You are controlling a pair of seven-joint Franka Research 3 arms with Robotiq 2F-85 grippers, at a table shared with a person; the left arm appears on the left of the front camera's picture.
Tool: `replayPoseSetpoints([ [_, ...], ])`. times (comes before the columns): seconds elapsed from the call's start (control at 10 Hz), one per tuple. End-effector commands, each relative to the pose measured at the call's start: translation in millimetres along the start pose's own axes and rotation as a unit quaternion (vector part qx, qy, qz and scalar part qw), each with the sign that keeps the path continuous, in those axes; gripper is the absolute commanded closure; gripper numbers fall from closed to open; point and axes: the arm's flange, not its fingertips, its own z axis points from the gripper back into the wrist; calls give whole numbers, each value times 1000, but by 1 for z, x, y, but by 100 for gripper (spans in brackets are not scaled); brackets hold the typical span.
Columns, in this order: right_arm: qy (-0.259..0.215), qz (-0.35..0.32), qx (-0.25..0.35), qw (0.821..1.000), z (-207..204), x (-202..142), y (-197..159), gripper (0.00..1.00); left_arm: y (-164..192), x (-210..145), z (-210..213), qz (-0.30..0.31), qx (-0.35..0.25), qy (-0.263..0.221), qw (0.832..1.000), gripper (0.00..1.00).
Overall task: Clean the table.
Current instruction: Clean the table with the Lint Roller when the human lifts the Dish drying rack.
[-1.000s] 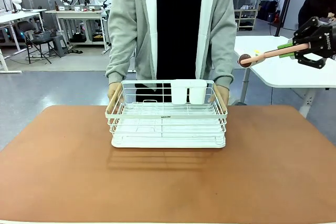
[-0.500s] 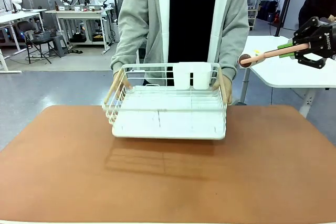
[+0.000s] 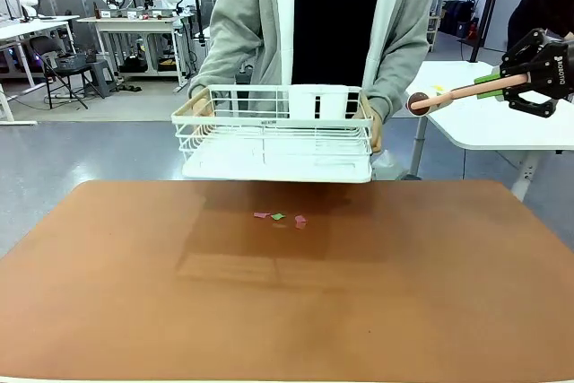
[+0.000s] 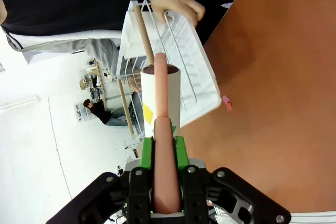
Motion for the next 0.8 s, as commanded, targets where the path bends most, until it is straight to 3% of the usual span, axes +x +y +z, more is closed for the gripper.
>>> replayPoseSetpoints([
  [0.0, 2, 2, -2, 1000, -2, -2, 1, 100, 2, 3, 2, -12, -15, -5, 1000, 0],
  [0.7, 2, 2, -2, 1000, -2, -2, 1, 100, 2, 3, 2, -12, -15, -5, 1000, 0],
])
